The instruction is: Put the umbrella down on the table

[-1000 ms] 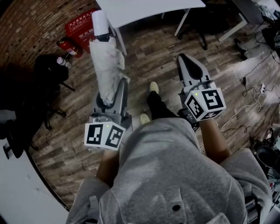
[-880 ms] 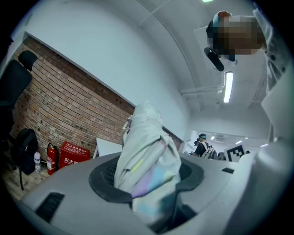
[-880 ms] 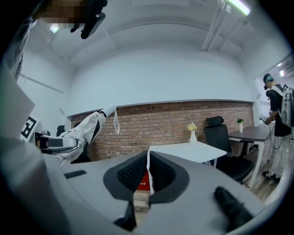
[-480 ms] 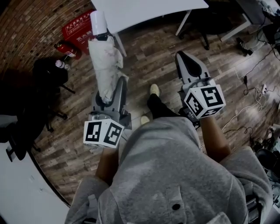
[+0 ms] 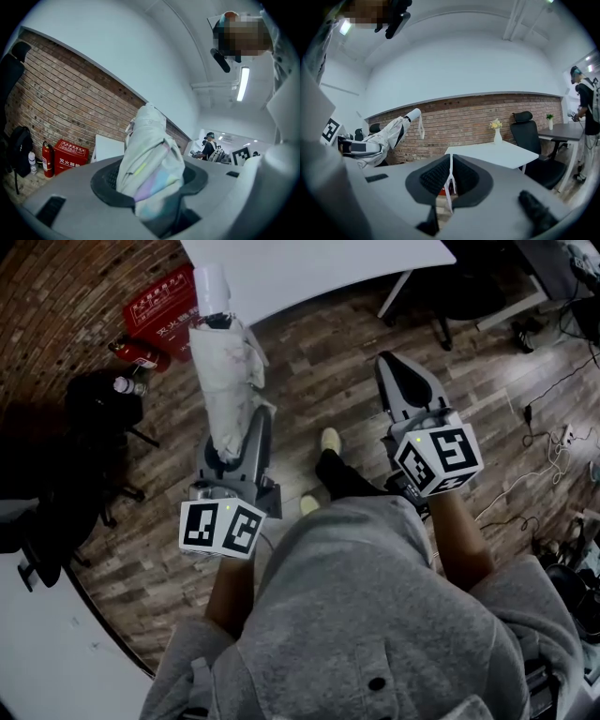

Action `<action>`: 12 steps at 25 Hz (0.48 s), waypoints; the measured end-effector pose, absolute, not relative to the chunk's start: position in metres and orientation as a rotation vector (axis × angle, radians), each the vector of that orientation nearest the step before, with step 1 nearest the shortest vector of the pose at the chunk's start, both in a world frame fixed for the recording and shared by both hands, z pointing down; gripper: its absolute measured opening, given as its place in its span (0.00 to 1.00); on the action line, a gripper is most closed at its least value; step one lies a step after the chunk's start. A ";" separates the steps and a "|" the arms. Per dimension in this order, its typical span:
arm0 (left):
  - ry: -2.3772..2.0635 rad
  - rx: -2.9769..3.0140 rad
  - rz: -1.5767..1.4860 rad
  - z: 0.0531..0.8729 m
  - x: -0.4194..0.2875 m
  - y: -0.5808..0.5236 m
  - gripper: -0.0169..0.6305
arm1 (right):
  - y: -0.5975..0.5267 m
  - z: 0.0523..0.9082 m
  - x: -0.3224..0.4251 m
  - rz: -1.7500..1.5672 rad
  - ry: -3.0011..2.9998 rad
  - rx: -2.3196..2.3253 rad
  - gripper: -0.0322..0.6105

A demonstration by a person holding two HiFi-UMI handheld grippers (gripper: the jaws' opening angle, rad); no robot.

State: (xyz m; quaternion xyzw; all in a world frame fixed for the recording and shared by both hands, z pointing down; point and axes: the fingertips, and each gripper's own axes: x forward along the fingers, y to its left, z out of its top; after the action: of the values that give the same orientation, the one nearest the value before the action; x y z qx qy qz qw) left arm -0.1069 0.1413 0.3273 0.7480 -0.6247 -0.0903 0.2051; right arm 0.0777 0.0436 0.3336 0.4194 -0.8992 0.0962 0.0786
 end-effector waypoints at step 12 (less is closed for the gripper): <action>-1.742 2.048 -0.213 0.333 -0.108 0.073 0.40 | -0.029 0.339 0.070 0.311 -2.705 1.231 0.10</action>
State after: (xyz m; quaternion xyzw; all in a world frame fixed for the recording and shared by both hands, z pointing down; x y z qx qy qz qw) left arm -0.1078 0.0730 0.3331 0.7406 -0.6301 -0.0770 0.2205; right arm 0.0702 -0.0289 0.3389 0.4107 -0.9026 0.1037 0.0768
